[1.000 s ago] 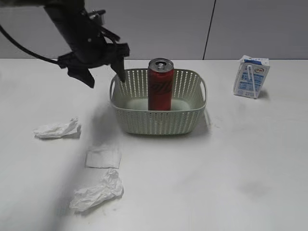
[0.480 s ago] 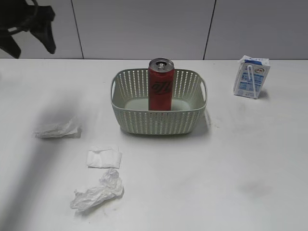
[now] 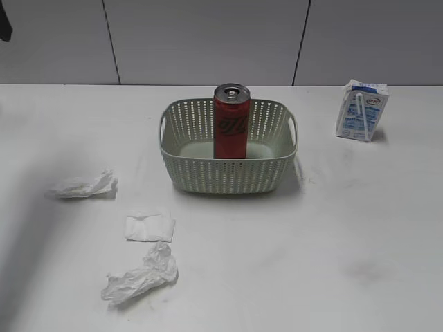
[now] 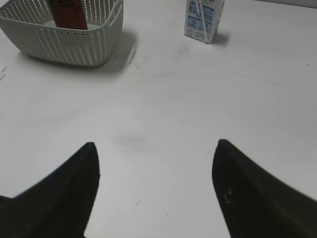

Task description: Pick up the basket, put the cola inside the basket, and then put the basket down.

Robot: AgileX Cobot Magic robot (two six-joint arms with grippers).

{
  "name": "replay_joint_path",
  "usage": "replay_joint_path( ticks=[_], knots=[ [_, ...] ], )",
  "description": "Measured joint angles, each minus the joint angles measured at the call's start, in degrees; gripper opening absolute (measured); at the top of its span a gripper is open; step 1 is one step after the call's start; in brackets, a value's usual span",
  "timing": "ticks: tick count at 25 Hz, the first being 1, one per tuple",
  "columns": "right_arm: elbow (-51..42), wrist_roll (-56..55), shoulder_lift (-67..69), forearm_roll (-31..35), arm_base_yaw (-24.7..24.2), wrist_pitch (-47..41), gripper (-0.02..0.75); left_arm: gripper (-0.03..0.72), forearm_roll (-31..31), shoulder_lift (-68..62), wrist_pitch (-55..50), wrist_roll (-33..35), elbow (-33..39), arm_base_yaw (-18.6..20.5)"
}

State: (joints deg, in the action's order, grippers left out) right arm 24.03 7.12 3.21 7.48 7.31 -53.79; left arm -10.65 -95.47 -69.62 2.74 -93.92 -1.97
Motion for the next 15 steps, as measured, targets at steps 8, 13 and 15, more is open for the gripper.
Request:
replay_joint_path(
  ticks=[8, 13, 15],
  knots=[
    [0.0, 0.0, 0.0, 0.0, 0.0, 0.0, 0.531, 0.594, 6.9, 22.0, 3.2, 0.7, 24.8, 0.4],
    [0.0, 0.0, 0.0, 0.0, 0.0, 0.0, 0.531, 0.591, 7.1, 38.1, 5.1, 0.7, 39.7, 0.5],
    [0.0, 0.0, 0.0, 0.0, 0.0, 0.0, 0.531, 0.591, 7.3, 44.5, 5.3, 0.7, 45.5, 0.5]
  ],
)
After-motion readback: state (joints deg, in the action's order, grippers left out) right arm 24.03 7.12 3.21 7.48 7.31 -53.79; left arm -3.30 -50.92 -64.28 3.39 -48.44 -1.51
